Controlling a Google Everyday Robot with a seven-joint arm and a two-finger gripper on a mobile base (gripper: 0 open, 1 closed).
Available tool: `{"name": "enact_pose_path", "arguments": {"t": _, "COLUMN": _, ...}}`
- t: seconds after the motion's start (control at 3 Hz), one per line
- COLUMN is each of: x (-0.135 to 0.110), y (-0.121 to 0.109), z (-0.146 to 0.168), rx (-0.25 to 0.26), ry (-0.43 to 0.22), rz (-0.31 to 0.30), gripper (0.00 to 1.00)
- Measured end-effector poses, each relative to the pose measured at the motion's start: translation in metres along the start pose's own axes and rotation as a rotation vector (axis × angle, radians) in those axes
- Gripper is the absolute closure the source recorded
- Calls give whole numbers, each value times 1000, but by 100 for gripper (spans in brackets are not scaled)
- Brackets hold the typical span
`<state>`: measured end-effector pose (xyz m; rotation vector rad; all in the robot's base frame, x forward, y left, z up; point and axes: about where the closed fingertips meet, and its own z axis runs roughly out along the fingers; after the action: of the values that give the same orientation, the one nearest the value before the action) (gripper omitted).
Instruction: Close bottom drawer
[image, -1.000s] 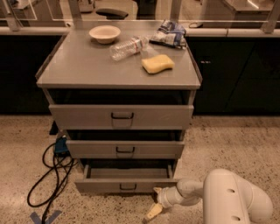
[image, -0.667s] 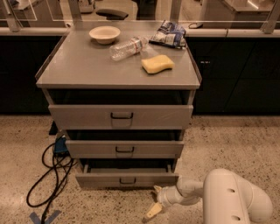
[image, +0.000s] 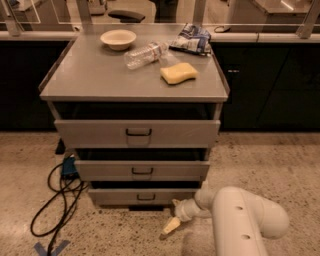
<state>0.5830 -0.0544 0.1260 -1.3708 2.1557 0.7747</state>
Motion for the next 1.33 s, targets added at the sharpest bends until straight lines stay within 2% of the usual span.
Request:
{"name": "enact_pose_path", "arguments": {"t": 0.33, "x": -19, "y": -25, "z": 8, "rx": 8, "ry": 9, "rz": -8, "gripper": 0}}
{"name": "enact_pose_path", "arguments": {"t": 1.0, "x": -26, "y": -33, "z": 12, "rx": 12, "ry": 13, "rz": -12, "gripper": 0}}
{"name": "enact_pose_path", "arguments": {"t": 1.33, "x": 1, "y": -30, "z": -11, "rx": 65, "ry": -18, "rz": 69, "gripper": 0}}
